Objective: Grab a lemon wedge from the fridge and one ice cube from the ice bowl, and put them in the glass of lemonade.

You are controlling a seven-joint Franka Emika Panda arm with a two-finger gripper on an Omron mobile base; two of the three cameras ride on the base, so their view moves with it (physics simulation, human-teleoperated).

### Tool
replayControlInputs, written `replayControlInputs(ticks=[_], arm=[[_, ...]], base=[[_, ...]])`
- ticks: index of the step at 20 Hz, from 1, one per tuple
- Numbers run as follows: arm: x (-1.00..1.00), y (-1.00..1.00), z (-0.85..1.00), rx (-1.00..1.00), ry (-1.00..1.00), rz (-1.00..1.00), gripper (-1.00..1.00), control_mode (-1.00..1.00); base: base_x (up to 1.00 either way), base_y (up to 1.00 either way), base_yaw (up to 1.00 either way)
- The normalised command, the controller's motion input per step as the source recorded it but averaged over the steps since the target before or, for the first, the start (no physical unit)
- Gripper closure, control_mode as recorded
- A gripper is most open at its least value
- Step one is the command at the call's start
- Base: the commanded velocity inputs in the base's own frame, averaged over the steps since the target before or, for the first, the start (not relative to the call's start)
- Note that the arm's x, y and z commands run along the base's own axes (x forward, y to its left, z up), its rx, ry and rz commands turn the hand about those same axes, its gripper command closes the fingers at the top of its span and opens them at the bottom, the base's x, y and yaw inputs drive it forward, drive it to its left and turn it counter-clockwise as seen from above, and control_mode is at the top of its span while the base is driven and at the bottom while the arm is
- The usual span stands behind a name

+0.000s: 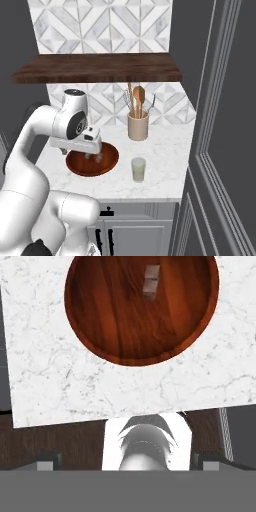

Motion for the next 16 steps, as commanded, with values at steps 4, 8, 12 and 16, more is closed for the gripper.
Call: replayControlInputs(ticks=[4,8,12,16], arm=[[0.49,-0.01,-0.47,0.04,0.11,0.03,-1.00,-1.00],[0.33,-0.01,-0.27,0.00,-0.09,0.16,-1.00,-1.00],[0.11,0.15,0.00,-0.14,-0.01,0.18,-1.00,-1.00],[0.31,0.22,-0.25,-0.07,0.04,0.06,-1.00,-1.00]], base=[[0.00,0.00,0.00],[0.00,0.00,0.00],[0.00,0.00,0.00],[0.00,0.00,0.00]])
